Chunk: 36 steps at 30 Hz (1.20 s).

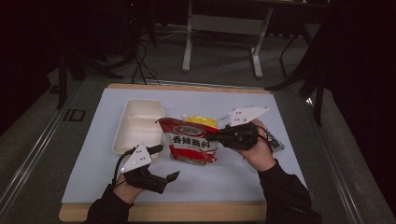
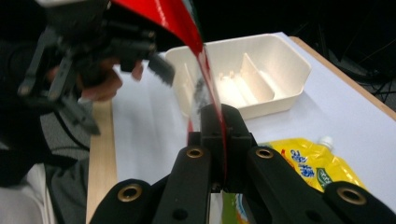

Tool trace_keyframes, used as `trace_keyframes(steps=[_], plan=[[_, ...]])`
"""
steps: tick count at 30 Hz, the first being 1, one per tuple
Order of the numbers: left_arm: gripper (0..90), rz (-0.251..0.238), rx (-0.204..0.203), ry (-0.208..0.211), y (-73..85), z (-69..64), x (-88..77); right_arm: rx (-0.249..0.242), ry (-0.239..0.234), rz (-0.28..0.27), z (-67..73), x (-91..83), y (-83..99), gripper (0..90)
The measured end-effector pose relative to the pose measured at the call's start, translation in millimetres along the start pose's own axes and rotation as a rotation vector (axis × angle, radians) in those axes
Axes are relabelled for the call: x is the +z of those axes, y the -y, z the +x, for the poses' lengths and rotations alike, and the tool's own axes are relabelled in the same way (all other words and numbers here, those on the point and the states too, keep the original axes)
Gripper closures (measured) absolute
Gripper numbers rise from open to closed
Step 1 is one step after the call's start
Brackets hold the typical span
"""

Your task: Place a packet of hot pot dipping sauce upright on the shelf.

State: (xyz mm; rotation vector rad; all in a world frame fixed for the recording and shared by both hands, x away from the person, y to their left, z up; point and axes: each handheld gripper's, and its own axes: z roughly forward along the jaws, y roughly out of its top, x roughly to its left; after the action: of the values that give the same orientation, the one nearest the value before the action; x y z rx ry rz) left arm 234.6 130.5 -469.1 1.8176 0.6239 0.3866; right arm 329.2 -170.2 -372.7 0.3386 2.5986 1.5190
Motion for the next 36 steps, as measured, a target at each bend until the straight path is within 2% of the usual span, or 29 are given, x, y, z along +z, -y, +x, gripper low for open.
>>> trace_keyframes(steps=[6, 13, 18, 27, 33, 36], plan=[[2.1, -0.016, -0.029, 0.005, 13.9, -3.1, 0.9, 0.004, 0.026, -0.01, -9.9, 2.7, -8.6, 90.0], [2.1, 0.004, -0.042, 0.038, 25.2, -6.3, 6.9, 0.007, 0.034, -0.02, -22.5, 10.9, -21.7, 90.0], [2.1, 0.0, -0.056, 0.041, 32.9, -6.0, 9.3, 0.005, 0.051, -0.025, -32.2, 19.3, -31.4, 90.0], [2.1, 0.012, -0.029, 0.026, 39.2, -8.8, 12.1, 0.007, 0.064, -0.042, -45.8, 37.2, -44.4, 90.0], [2.1, 0.028, 0.011, 0.025, 44.4, -14.7, 14.9, 0.02, 0.07, -0.059, -57.5, 58.0, -53.0, 90.0], [2.1, 0.025, 0.016, 0.022, 45.3, -14.8, 13.9, 0.027, 0.079, -0.067, -60.3, 68.2, -56.4, 90.0]])
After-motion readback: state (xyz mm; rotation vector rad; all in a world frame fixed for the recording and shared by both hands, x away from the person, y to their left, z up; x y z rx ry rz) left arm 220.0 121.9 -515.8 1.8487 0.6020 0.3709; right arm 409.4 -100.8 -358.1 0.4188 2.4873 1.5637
